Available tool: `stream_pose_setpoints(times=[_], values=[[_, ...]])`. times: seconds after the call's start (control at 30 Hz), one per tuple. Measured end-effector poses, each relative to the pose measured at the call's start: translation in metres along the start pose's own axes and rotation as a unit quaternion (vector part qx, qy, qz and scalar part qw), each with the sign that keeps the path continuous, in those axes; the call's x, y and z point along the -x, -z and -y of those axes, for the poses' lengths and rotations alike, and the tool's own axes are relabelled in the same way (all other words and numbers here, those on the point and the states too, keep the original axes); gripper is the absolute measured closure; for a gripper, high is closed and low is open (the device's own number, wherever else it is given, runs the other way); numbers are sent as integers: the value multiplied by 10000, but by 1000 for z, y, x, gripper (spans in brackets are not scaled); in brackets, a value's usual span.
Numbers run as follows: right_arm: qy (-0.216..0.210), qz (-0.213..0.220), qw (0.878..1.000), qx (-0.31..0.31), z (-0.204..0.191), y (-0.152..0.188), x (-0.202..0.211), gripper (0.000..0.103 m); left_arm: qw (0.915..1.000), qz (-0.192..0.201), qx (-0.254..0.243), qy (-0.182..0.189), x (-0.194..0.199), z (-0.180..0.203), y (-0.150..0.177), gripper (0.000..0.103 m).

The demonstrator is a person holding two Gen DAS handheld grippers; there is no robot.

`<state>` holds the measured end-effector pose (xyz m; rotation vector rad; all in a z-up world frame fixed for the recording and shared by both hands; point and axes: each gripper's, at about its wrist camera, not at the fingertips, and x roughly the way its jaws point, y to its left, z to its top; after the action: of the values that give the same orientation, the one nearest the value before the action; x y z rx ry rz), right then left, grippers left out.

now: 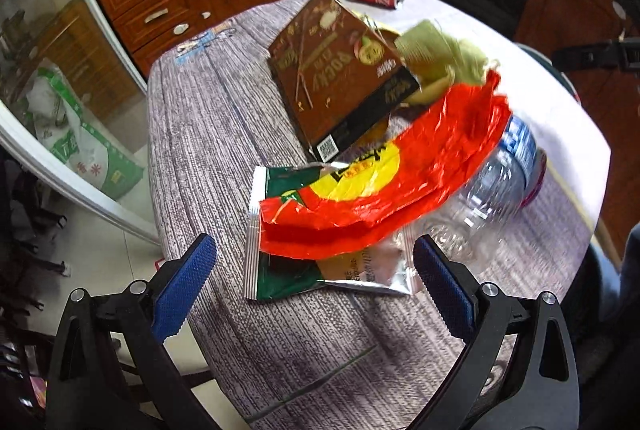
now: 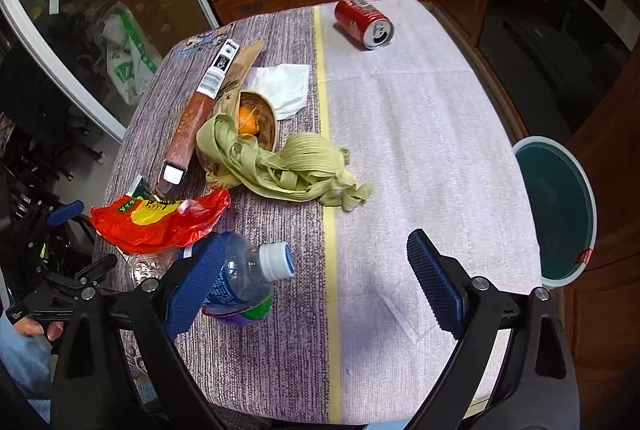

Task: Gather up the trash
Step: 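Grasp the red plastic bag with the left tool and lift it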

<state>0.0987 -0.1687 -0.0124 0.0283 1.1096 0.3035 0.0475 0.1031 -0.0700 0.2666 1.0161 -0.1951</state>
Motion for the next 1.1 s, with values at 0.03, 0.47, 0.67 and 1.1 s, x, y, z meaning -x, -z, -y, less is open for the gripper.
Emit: stream_pose_setpoints(times=[0.03, 0.47, 0.67, 1.1], values=[[4, -19, 10000, 11, -2, 0, -1, 15, 10000, 3, -80, -19, -3, 2, 0, 4], [-55, -262, 9996, 41, -18, 4, -17, 15, 9942, 146, -1064, -90, -29, 27, -12, 4], [-97, -430, 9990, -37, -16, 14, -26, 15, 9914, 268, -1218, 390, -27, 38, -10, 41], [-231, -574, 9979, -177, -11, 29, -38, 15, 9856, 143, -998, 1356, -6, 54, 9, 89]])
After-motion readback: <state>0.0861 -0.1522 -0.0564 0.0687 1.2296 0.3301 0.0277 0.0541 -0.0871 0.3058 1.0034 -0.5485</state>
